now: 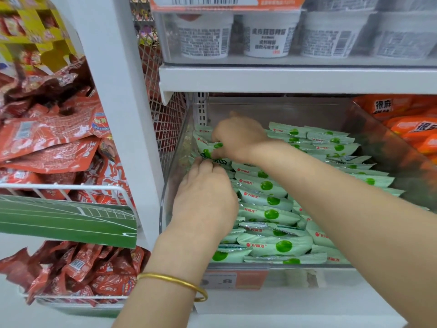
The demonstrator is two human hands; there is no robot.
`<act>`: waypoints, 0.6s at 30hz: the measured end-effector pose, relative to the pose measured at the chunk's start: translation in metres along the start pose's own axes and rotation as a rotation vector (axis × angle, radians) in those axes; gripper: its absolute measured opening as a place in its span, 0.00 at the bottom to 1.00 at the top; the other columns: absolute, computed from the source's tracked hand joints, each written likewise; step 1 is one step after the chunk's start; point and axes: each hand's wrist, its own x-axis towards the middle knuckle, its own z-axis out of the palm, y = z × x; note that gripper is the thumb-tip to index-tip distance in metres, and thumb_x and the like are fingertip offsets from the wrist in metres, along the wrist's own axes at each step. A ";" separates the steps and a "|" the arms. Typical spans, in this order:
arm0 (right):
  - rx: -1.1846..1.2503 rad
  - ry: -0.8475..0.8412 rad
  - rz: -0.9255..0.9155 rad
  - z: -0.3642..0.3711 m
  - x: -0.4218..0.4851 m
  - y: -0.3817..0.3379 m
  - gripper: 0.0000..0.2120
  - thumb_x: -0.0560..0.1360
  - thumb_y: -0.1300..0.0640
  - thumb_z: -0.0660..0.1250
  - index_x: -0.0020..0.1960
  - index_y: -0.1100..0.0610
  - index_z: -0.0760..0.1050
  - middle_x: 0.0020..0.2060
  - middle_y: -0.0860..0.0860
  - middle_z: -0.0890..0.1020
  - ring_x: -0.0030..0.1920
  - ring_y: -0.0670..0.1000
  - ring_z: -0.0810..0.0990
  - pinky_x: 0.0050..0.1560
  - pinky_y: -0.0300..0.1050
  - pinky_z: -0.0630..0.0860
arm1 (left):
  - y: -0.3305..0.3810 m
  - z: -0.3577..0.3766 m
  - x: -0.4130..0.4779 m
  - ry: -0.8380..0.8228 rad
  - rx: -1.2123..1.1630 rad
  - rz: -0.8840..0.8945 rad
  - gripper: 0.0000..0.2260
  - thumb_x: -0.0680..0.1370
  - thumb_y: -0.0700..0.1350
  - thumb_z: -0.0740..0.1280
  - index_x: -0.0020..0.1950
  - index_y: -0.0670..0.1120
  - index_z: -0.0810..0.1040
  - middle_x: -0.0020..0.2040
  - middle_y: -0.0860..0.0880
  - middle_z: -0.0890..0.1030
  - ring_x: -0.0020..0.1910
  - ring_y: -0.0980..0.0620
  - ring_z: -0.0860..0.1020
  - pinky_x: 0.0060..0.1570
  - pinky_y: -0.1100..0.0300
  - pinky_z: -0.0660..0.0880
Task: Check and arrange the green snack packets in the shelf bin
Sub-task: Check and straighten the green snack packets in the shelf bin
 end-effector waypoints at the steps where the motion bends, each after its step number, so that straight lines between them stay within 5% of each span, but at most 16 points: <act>1: 0.004 -0.013 -0.011 -0.002 0.000 0.003 0.16 0.74 0.46 0.68 0.55 0.56 0.78 0.55 0.55 0.77 0.62 0.57 0.71 0.48 0.46 0.67 | 0.000 0.000 0.000 0.000 -0.003 -0.003 0.17 0.81 0.43 0.56 0.68 0.39 0.66 0.73 0.43 0.61 0.74 0.45 0.56 0.71 0.53 0.57; 6: 0.030 0.044 -0.036 0.005 0.003 0.009 0.16 0.73 0.46 0.68 0.59 0.50 0.78 0.54 0.54 0.78 0.61 0.56 0.71 0.45 0.44 0.63 | 0.002 -0.001 0.000 -0.007 -0.002 -0.024 0.15 0.80 0.42 0.56 0.65 0.39 0.67 0.70 0.43 0.64 0.72 0.45 0.58 0.69 0.54 0.58; 10: -0.023 0.065 -0.047 0.012 0.007 0.005 0.13 0.74 0.48 0.67 0.51 0.56 0.78 0.46 0.52 0.78 0.57 0.56 0.74 0.45 0.44 0.65 | 0.004 -0.001 0.001 -0.010 0.004 -0.038 0.14 0.80 0.41 0.56 0.65 0.38 0.68 0.70 0.42 0.64 0.72 0.44 0.59 0.69 0.53 0.58; 15: 0.188 0.240 -0.046 0.001 -0.013 0.009 0.13 0.71 0.51 0.71 0.51 0.52 0.71 0.52 0.47 0.75 0.60 0.53 0.69 0.51 0.47 0.65 | 0.005 -0.005 0.000 -0.017 -0.007 -0.052 0.13 0.80 0.41 0.56 0.63 0.38 0.69 0.68 0.43 0.66 0.68 0.44 0.62 0.66 0.54 0.60; 18: 0.065 0.132 -0.106 0.001 -0.019 0.008 0.06 0.73 0.48 0.68 0.49 0.47 0.78 0.57 0.46 0.73 0.63 0.52 0.65 0.58 0.49 0.62 | 0.004 -0.007 0.000 -0.010 -0.018 -0.077 0.12 0.80 0.41 0.56 0.61 0.39 0.69 0.65 0.43 0.66 0.66 0.44 0.63 0.63 0.53 0.61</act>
